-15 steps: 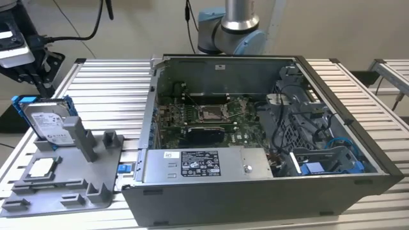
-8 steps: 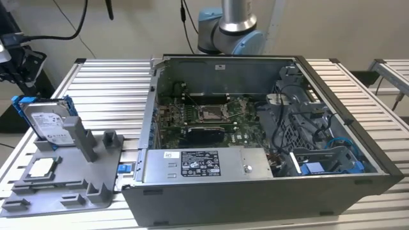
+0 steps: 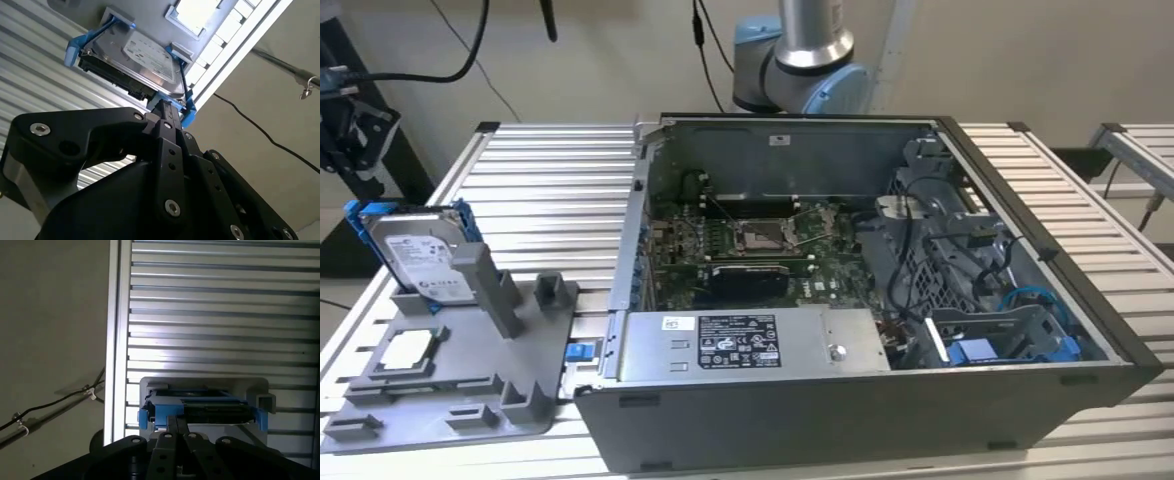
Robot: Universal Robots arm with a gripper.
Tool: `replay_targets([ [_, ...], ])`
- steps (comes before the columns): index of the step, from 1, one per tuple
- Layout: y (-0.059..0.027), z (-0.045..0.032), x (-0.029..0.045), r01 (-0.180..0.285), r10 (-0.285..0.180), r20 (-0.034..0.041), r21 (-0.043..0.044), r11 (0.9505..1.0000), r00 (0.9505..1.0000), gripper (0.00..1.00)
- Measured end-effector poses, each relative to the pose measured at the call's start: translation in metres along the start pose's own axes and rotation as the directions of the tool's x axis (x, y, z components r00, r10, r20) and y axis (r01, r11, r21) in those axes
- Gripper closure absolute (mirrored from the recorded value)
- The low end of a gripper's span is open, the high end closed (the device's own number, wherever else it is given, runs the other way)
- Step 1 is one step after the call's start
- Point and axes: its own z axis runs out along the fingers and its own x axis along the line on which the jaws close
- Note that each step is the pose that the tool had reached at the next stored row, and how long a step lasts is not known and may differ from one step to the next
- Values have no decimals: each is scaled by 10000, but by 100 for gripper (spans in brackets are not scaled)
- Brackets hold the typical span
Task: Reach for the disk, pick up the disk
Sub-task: 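Reach for the disk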
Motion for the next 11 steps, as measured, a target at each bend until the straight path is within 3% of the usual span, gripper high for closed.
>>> replay_targets([
  [7,0,0,2,15,-15,0,0,10000,10000,100],
  [11,0,0,3,266,-266,-11,1,9996,9996,100],
])
